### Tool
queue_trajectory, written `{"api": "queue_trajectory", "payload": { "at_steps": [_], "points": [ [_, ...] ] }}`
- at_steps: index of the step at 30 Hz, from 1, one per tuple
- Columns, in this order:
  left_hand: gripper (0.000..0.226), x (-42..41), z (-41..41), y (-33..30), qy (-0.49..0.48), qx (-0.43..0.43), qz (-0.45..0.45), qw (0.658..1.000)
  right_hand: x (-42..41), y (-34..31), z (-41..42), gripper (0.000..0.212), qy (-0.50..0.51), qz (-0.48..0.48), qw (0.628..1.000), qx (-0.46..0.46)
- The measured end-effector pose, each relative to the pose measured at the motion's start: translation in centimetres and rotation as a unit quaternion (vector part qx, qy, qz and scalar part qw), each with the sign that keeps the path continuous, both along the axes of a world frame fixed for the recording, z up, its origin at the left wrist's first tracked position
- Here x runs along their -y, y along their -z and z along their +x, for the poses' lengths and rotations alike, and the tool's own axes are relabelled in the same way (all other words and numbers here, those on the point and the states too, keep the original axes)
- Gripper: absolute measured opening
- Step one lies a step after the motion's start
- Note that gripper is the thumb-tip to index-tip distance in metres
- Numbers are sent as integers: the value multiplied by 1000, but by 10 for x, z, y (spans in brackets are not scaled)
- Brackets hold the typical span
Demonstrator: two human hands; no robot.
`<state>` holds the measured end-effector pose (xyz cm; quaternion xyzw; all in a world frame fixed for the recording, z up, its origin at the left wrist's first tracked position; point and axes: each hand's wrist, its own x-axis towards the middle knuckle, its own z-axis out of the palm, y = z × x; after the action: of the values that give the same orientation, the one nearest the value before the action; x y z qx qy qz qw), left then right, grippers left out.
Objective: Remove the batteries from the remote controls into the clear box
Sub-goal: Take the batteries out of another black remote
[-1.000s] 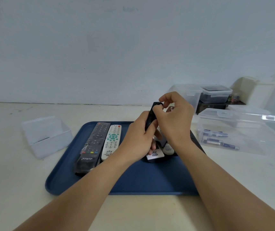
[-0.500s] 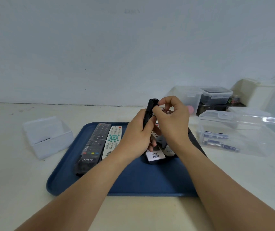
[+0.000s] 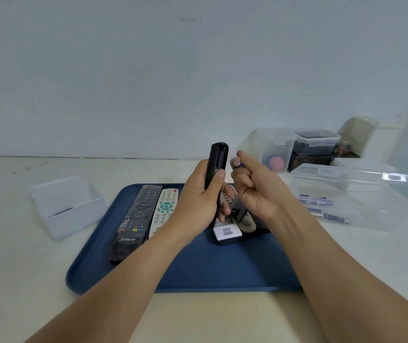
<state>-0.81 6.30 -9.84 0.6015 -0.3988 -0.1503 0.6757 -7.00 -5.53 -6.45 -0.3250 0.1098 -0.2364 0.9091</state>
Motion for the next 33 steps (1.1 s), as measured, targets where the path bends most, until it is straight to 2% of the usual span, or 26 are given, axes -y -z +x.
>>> {"api": "queue_trajectory", "payload": {
  "at_steps": [2,4,7,10,16,19,23,25,28,31,33],
  "points": [
    [12,1,-2,-1,-4,10,4,1000,4,-5,-8,15,9,0,1000,-29],
    [13,2,-10,-2,8,8,12,1000,5,-7,-20,13,59,-60,992,-92],
    [15,3,-24,-6,36,-8,17,999,5,-11,-42,11,140,-149,961,-184],
    [13,7,-29,-8,45,-31,37,998,14,-7,-67,14,140,-130,952,-240],
    [22,43,-54,-18,54,-159,47,985,65,-18,-135,22,173,25,958,-229],
    [20,67,-67,-19,77,-220,46,971,83,-28,-142,27,214,77,946,-231],
    [23,89,-77,-17,78,-233,54,968,88,-37,-142,16,252,133,933,-221],
    [24,92,-78,-17,69,-235,54,968,88,-42,-139,14,259,128,933,-212],
    [22,91,-77,-16,70,-243,50,966,81,-51,-135,43,264,104,937,-203],
    [19,84,-74,-14,69,-231,53,969,72,-57,-133,33,232,101,951,-176],
    [20,78,-70,-14,65,-226,53,971,65,-56,-133,37,227,97,956,-161]
  ]
}}
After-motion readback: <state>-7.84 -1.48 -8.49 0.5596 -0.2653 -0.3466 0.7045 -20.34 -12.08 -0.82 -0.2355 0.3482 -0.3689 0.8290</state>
